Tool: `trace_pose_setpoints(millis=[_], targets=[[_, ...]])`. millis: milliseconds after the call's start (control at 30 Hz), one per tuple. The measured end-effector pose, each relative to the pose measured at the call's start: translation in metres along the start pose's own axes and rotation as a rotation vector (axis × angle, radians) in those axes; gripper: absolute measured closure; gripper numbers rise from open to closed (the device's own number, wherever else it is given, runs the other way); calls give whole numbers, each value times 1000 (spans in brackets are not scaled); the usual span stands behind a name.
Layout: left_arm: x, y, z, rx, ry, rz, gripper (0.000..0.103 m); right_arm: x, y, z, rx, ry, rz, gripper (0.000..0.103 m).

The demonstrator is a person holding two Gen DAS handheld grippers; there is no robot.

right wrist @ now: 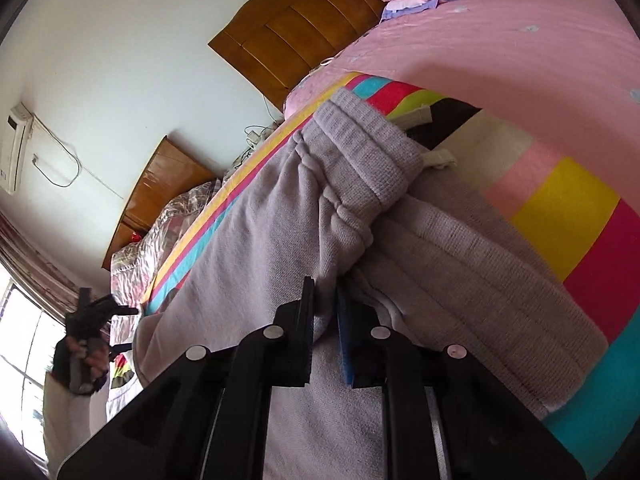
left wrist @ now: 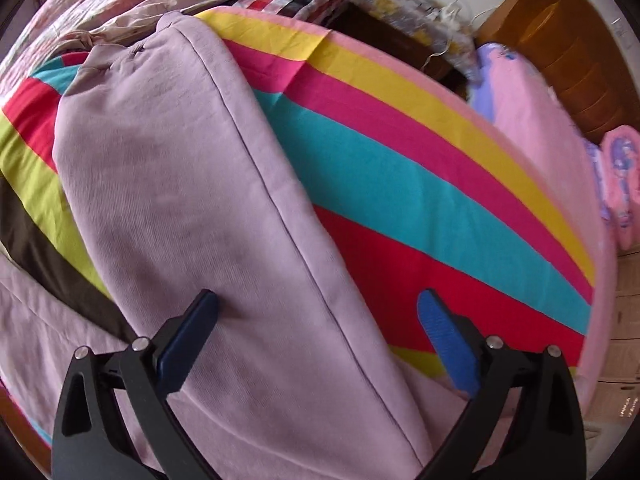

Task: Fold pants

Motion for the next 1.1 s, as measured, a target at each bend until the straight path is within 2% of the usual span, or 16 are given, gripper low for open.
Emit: trace_pose_setpoints(millis=[67,100,133,167,233,333,433,533,633,700,767,900,967,1000,1067,1100], targets=[[-2,-7,-6,9,-41,-5,14,1,0,0,5,-3,0,87],[-4,-8,-5,-5,-58,-22,22,0,0,-1,6,-5,0,87],[-5,-9,-3,-26,-83,-45,42,0,-1,-1,8,-6,-1,87],[-5,-9,-1,-39,-92,-55,52,-1,-1,-2,10,-7,-5,87],[2,-12,4,-23,-14,-54,95,-1,-1,-3,13,-7,-7,87],[21,-12,22,-56,106,-43,96,0,-1,-1,11,6,-3,89],[55,13,87,-224,312,-78,96,14,-8,17,-48,7,48,92],[116,62,156,-397,519,-116,96,36,-18,48,-116,-32,92,92],[199,108,174,-400,673,-44,95,49,-17,72,-137,-68,104,92],[247,130,152,-355,657,-7,91,47,-8,82,-124,-76,77,92],[280,145,119,-301,582,39,90,38,7,80,-81,-33,55,92],[300,151,79,-269,535,90,90,12,35,62,11,40,-47,92],[297,146,67,-222,561,95,70,7,42,60,15,51,-85,90],[297,142,63,-210,570,94,49,5,43,60,6,39,-104,88],[292,144,60,-216,567,82,41,3,42,58,10,60,-116,82],[290,146,60,-218,568,77,37,2,41,56,13,66,-119,75]])
Point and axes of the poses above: each gripper's, at about its wrist camera, not at the fingertips, and z roughly against the way its jaws point, x to its left, y to its underside, the point moved 2 cm from there along -z, roughly the way its jaws point, and after that the axes turned 15 degrees about z, right-handed, at the moved point
